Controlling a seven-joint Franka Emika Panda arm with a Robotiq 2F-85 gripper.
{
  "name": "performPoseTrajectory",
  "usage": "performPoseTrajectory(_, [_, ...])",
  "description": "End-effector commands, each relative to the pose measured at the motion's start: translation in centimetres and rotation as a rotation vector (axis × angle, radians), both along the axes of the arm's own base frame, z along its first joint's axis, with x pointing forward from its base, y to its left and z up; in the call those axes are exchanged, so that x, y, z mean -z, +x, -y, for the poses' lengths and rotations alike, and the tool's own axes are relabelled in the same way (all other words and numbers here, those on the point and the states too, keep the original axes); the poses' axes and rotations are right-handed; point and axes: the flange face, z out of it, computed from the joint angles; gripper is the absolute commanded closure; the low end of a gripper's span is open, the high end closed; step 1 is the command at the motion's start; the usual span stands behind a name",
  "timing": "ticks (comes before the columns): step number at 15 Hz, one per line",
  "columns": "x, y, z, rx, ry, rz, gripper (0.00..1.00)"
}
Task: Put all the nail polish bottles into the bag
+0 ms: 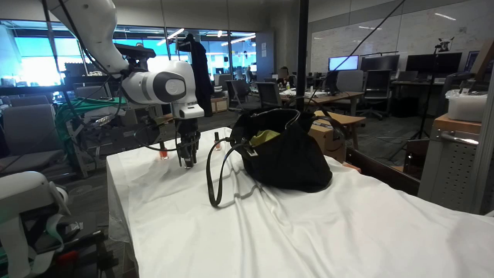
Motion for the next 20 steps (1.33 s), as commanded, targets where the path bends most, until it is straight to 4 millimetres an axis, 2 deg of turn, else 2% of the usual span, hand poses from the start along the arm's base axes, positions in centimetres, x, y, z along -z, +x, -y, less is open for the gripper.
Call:
performPoseTrajectory(1, [-1.4,0.0,0.3,-0.013,0.012,0.002,0.85])
performPoseTrajectory(6, [-3.0,0.2,0.8,-0.016,-0.003,-0.001,0.85])
performPoseTrajectory(12, [-6.7,0.9,1.7,-0.002,-0.032,0.025,0.85])
performPoseTrajectory(16, [-9.8,2.2,3.7,-0.017,-0.054,0.063,0.85])
performPoseTrajectory(20, [-12.7,3.9,7.0,-0.044,-0.073,0.100,0.85])
